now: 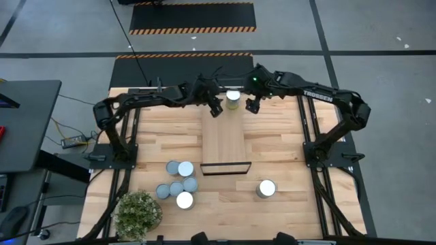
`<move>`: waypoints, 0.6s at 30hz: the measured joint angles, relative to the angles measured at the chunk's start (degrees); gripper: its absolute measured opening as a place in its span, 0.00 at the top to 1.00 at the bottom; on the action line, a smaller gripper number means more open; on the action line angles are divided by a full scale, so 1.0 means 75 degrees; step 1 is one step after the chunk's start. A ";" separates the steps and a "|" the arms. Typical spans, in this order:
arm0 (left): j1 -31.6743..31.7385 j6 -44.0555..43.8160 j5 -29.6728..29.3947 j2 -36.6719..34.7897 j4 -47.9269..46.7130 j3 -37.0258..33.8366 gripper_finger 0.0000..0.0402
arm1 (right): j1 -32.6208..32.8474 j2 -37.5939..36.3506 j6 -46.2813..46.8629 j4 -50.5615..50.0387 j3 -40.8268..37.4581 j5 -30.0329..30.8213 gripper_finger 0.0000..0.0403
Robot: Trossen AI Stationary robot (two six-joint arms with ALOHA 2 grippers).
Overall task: Pick and place cans onto a shelf
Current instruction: Put the canned peaches on the shelf
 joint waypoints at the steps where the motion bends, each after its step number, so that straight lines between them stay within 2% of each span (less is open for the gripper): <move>1: 0.0028 0.0082 0.0071 -0.0113 -0.0181 0.0001 0.57 | 0.0014 -0.0086 0.0073 -0.0003 0.0000 -0.0024 0.16; 6: 0.0077 0.0486 0.0172 -0.0560 -0.1869 0.0001 0.57 | 0.0130 -0.0490 0.0459 0.0003 0.0000 -0.0205 0.16; 13: -0.0033 0.0560 0.1194 -0.1008 -0.4441 -0.0002 0.57 | 0.0512 -0.0846 0.1179 -0.0002 0.0000 -0.0198 0.16; 18: -0.0185 0.0842 0.1275 -0.1428 -0.5971 -0.0008 0.57 | 0.0982 -0.0969 0.1692 -0.0115 0.0000 -0.0274 0.16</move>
